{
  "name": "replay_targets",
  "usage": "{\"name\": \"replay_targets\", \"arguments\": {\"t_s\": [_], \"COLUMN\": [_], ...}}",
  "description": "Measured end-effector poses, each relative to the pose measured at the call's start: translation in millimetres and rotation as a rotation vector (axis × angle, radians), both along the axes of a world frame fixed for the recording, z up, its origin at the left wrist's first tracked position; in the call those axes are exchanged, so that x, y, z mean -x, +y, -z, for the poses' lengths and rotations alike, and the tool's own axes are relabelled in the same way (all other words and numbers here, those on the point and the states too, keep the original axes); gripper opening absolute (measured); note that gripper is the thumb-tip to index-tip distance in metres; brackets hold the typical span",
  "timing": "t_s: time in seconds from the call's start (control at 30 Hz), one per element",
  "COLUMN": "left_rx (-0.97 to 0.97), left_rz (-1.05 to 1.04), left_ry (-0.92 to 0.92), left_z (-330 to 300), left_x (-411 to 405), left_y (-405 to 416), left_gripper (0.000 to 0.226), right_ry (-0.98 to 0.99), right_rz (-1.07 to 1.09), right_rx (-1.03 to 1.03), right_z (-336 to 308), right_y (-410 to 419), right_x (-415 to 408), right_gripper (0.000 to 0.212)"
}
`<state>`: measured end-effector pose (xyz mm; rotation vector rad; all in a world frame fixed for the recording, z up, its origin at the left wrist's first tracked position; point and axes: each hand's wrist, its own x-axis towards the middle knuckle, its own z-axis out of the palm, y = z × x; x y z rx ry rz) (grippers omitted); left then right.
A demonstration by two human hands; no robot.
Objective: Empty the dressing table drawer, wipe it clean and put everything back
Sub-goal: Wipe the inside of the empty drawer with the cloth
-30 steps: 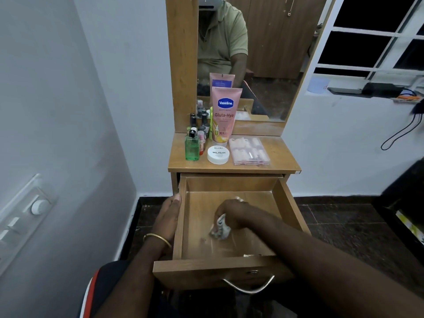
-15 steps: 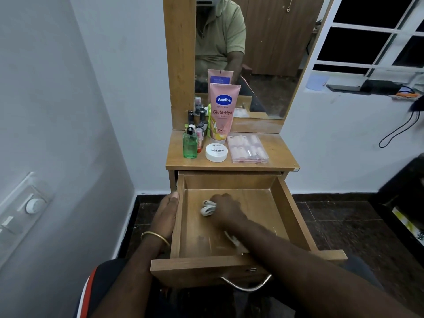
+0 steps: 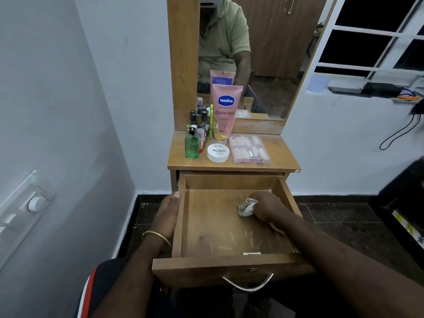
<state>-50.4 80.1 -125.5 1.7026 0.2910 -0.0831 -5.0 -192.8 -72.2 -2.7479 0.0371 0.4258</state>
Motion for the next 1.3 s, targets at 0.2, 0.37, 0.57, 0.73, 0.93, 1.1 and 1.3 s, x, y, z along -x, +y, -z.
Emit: {"name": "replay_targets", "arguments": {"t_s": [0.2,0.37,0.57,0.73,0.93,1.1,1.3], "left_rx": [0.009,0.032,0.025,0.017,-0.002,0.003,0.004], "left_rz": [-0.013,-0.03,-0.01,-0.009,0.001,-0.022,-0.007], "left_ry": [-0.012,-0.024,-0.034,-0.033,-0.033,-0.028,-0.024], "left_z": [2,0,4,3,2,7,2], "left_x": [-2,0,-1,-1,-2,-4,-2], "left_y": [-1,-1,1,1,0,2,-1], "left_gripper": [0.049,0.045,0.048,0.049,0.049,0.052,0.052], "right_ry": [-0.037,0.072,0.202,0.162,0.052,0.153,0.269], "right_rz": [-0.018,-0.437,-0.544,-0.138,-0.027,-0.646,-0.72], "right_rx": [0.049,-0.023,0.177,0.036,0.071,0.073,0.189], "right_z": [6,9,-11,-7,10,4,-5], "right_y": [66,123,69,17,62,113,55], "right_x": [23,37,25,13,41,46,31], "right_gripper": [0.041,0.039,0.031,0.043,0.051,0.035,0.037]}}
